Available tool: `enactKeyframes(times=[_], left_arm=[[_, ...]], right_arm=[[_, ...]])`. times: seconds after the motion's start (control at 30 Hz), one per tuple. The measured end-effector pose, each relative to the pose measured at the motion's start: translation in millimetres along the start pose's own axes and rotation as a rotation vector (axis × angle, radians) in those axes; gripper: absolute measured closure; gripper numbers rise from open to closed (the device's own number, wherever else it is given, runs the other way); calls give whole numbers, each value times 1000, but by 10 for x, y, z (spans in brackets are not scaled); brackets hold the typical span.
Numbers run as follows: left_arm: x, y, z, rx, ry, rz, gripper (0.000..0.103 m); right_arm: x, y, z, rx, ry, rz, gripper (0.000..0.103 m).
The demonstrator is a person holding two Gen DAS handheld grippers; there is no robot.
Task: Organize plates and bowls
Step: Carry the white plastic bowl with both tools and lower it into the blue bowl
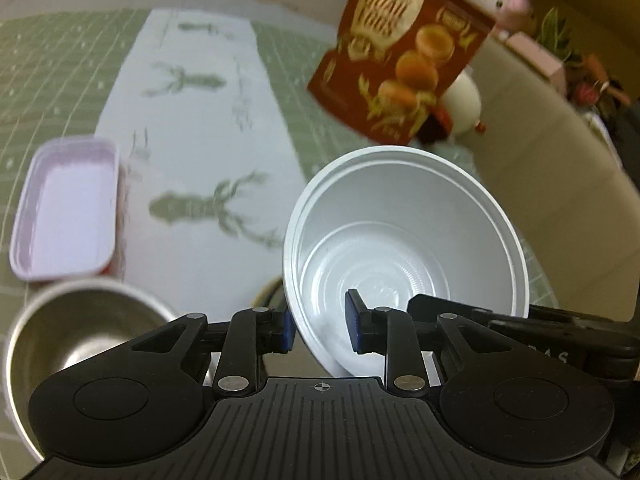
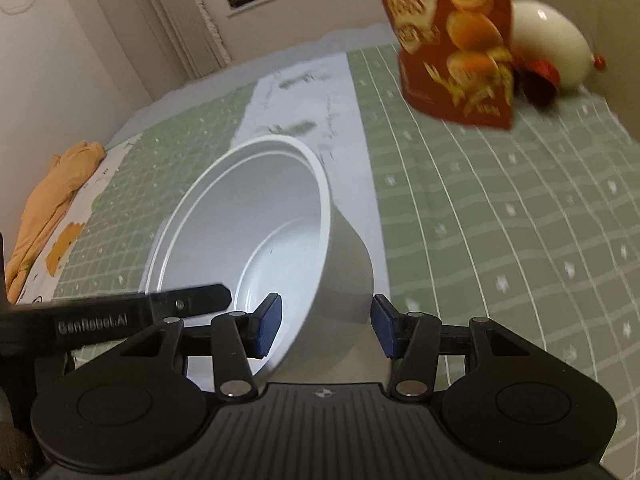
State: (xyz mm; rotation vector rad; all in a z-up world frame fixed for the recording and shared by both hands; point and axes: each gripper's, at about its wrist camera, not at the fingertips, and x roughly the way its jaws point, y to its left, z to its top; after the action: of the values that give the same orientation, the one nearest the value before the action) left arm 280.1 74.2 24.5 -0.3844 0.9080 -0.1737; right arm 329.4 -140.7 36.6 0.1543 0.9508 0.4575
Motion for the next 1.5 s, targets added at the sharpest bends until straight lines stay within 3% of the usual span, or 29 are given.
enactKeyframes(times=[0.17,0.3,0.53,0.73,0.87,0.93,1.07,1.23,1.37,1.5], left_arm=[[143,125,-207,-62,24,20,78],[121,142,-306,-52,-8,66,79],[13,82,-391,-30,-7,60,79],[-119,68,-534,-15,-40,18,79],[-172,138,-595,-35,-84,-48,79],[-173,200,-609,-43,-106,-65,79],[-133,367,-548,-65,-121,-119,79],[-142,490,-280,-65,-119,-103,79],[-175,594,-254,-56,-135,-98,79],[-162,731,-336,-91,-135,-143,79]], right_arm=[[214,-159,-287,37,41,10,53],[265,-152,-434,-4,-27,-65,52],[244,-208,-601,33,-85,-102,52],[85,-229,-765,62,-106,-114,49],[-44,-187,-830,82,-156,-149,46],[-98,-146,-855,63,-202,-158,31],[-78,-99,-935,9,-336,-232,25],[67,-149,-820,57,-401,-243,25],[45,-208,-720,136,-440,-229,25],[83,-9,-786,41,-459,-360,25]])
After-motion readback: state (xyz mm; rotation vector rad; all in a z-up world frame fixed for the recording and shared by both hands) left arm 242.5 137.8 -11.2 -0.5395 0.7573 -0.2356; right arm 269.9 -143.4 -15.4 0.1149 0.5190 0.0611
